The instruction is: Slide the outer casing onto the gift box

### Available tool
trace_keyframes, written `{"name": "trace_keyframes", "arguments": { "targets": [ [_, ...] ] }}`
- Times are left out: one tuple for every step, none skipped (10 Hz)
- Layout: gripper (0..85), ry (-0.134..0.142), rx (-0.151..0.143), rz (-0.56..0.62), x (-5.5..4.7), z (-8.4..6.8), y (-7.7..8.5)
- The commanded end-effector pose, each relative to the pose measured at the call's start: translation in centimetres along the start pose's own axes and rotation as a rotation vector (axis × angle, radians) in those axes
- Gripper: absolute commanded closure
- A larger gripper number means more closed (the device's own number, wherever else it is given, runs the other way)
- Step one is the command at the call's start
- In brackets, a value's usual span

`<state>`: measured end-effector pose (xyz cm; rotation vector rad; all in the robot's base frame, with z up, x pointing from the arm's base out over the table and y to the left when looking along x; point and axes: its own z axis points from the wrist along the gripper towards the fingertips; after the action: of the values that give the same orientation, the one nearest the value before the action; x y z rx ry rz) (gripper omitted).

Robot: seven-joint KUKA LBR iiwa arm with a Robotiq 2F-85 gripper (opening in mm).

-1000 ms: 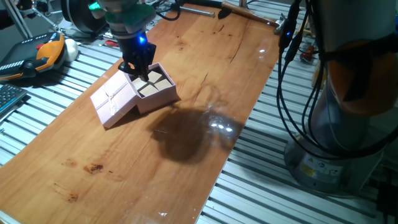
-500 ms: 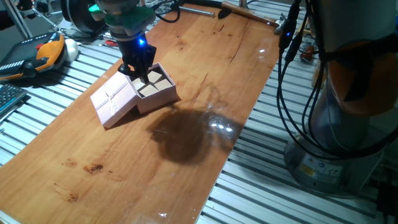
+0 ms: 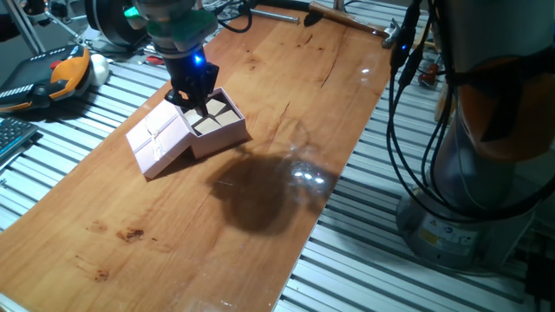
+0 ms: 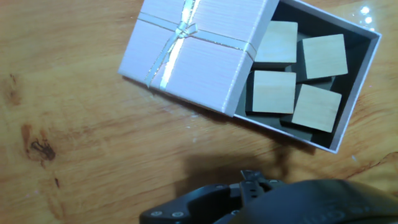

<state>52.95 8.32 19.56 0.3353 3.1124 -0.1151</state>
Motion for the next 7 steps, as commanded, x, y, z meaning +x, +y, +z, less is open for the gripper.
{"name": "trace_keyframes", "arguments": {
  "targets": [
    [85.0,0.006,-0.005,0.001,0.04,-0.16,-0.03],
    [85.0,0.017,-0.026,0.007,0.35,-0.44,0.13],
    [85.0,0.017,-0.015,0.015,0.56,-0.74,0.31],
    [85.0,0.028,-0.032,0.016,0.56,-0.90,0.40],
    [85.0,0.031,-0.036,0.013,0.58,-0.89,0.49],
    [85.0,0.029,-0.028,0.015,0.57,-0.98,0.46],
    [85.0,0.028,-0.024,0.019,0.58,-1.02,0.38]
  ]
}}
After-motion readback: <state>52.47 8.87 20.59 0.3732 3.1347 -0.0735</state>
